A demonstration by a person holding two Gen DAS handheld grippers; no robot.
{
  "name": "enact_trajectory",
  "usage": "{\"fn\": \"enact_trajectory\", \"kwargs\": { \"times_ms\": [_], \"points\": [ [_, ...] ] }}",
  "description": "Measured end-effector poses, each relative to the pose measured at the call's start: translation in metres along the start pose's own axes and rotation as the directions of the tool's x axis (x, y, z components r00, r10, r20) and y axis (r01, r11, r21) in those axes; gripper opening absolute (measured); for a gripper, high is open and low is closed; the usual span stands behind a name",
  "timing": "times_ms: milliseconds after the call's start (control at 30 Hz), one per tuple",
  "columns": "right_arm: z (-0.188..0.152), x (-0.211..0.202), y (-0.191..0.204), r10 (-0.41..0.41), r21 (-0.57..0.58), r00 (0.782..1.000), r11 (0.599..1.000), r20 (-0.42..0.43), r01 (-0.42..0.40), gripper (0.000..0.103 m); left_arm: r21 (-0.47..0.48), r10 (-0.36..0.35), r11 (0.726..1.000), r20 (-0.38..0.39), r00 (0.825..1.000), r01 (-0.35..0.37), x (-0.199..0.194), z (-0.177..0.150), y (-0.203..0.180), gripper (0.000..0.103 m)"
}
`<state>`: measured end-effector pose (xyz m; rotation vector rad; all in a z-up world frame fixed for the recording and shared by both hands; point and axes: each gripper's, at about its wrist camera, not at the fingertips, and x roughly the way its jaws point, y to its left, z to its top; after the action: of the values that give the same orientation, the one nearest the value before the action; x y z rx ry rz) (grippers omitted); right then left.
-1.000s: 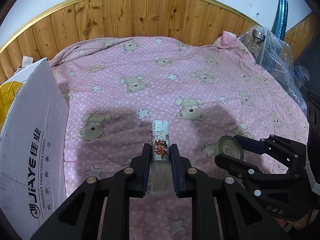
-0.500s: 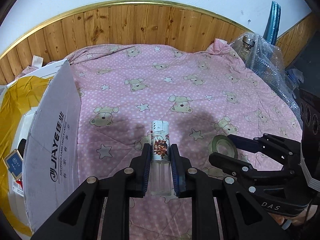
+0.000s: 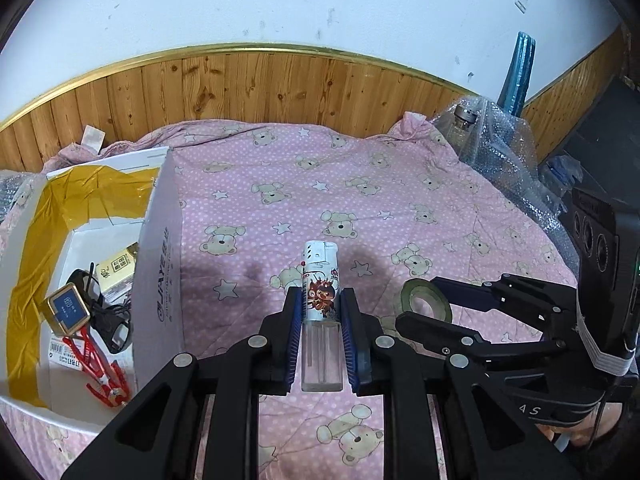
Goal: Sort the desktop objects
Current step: 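Carry the bottle and green tape roll into the white box and release both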
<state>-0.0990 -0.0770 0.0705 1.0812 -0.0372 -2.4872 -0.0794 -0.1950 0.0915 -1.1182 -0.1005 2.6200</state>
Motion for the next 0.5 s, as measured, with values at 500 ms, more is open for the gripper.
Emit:
{"fn": "enact_trajectory", "kwargs": {
  "times_ms": [500],
  "points": [
    [0.024,-0.021,0.082,0.054,-0.086,0.998,0.995,0.039,-0.051,0.050,-0.034,0.015,0.999,0.081,0.997,-0.012,-0.074,-0.010,0.045,0.020]
  ]
}}
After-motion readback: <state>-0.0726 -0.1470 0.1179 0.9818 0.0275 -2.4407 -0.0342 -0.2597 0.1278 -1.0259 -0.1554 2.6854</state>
